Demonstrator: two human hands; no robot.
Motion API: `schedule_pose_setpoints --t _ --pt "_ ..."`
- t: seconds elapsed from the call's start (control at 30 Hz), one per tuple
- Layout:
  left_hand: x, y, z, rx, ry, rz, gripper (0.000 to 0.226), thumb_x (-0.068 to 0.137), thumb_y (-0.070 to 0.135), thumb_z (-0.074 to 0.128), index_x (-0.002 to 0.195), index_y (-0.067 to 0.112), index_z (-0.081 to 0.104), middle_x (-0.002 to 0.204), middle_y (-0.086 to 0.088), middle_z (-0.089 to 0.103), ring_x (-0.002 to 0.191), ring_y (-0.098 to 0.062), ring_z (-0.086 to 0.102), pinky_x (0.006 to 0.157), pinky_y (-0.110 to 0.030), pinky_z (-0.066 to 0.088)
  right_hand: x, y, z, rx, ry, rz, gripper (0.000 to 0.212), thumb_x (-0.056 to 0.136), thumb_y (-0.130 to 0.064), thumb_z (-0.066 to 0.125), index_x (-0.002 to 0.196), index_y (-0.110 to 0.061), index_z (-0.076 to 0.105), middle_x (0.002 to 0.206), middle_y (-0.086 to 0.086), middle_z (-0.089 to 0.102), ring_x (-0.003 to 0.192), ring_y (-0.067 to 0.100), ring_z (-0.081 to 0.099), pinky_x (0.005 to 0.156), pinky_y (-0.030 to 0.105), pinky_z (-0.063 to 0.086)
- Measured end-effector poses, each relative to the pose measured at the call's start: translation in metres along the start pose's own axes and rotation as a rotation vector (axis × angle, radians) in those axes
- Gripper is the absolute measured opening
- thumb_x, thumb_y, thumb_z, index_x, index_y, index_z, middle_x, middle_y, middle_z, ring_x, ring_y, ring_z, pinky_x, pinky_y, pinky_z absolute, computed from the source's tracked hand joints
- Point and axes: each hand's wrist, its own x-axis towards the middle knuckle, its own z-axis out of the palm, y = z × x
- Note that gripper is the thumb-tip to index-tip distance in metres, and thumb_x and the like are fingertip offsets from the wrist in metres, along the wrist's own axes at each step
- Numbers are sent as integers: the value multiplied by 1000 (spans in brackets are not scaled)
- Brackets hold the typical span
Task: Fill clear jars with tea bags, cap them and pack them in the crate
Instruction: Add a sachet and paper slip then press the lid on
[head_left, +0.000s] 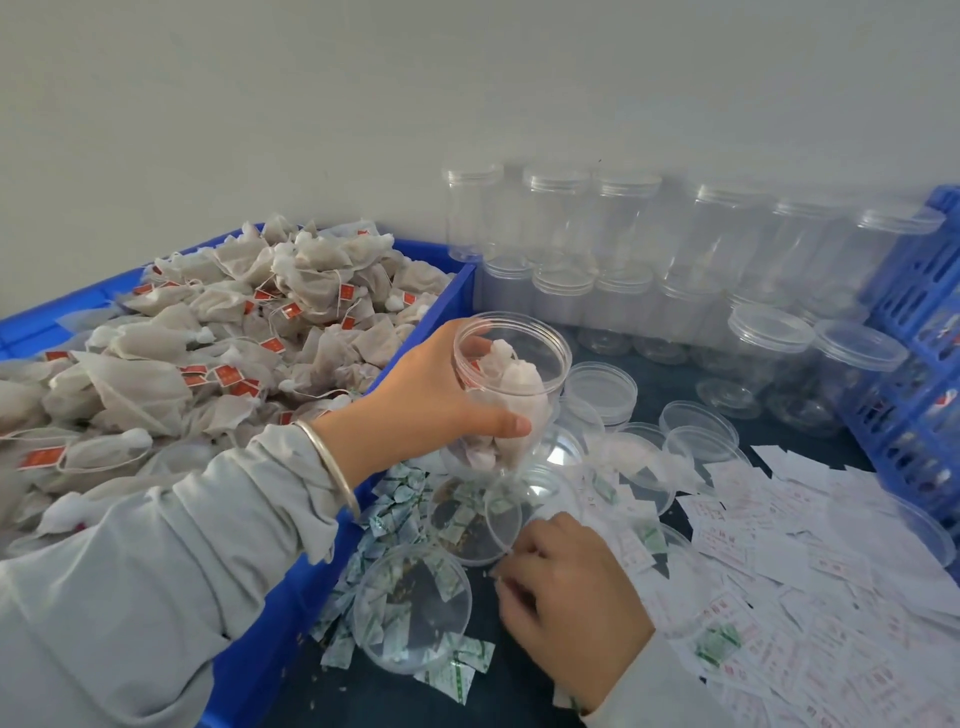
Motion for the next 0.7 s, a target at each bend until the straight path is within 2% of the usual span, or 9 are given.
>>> schedule_pose_setpoints --t 0.07,0.17,0.27,0.33,0.43,0.5,0.57,0.7 --pt "-1 -1 0 17 -2 15 84 50 38 90 119 43 42 112 29 51 103 11 49 77 -11 37 4 7 -10 133 205 106 8 70 -15 73 63 -12 69 64 -3 57 60 16 54 56 25 43" --pt "-4 1 1 83 -29 51 86 51 39 90 121 41 40 111 28 52 103 11 50 76 -8 38 11 16 -42 246 457 255 23 83 -24 55 77 -8 70 70 -5 58 62 5 52 62 17 47" --pt "-7 6 6 134 -57 92 89 48 43 88 122 42 38 112 28 51 102 15 49 71 -1 39 25 18 -81 338 669 278 13 87 -25 56 91 -17 65 77 -15 58 73 0 56 69 4 43" --pt "-10 8 8 141 -68 114 89 48 43 88 121 43 38 113 30 51 103 18 47 73 -1 38 39 15 -99 383 742 256 7 86 -23 61 92 -22 62 81 -20 59 75 -1 59 69 5 45" --pt "-13 10 10 152 -86 128 88 50 40 88 121 45 37 113 30 51 102 23 45 73 -1 38 61 9 -105 396 705 242 13 82 -15 68 91 -23 63 80 -22 60 74 -3 59 70 7 46" --pt "-14 11 10 142 -97 135 87 51 39 89 120 47 38 112 29 53 102 23 46 72 0 39 71 7 -99 438 583 279 21 81 -11 70 100 -19 66 87 -13 65 79 -5 58 75 7 46" --pt "-15 12 11 116 -94 129 85 50 39 90 117 48 39 110 27 55 99 22 48 71 0 40 74 9 -92 479 507 313 34 80 -10 72 112 -15 63 99 -8 64 87 0 57 80 10 44" --pt "-12 11 11 107 -73 91 89 41 49 86 117 46 41 112 26 54 106 11 51 81 -11 39 59 29 -91 495 570 378 34 82 -9 68 112 -23 59 99 -12 61 89 2 57 80 10 43"
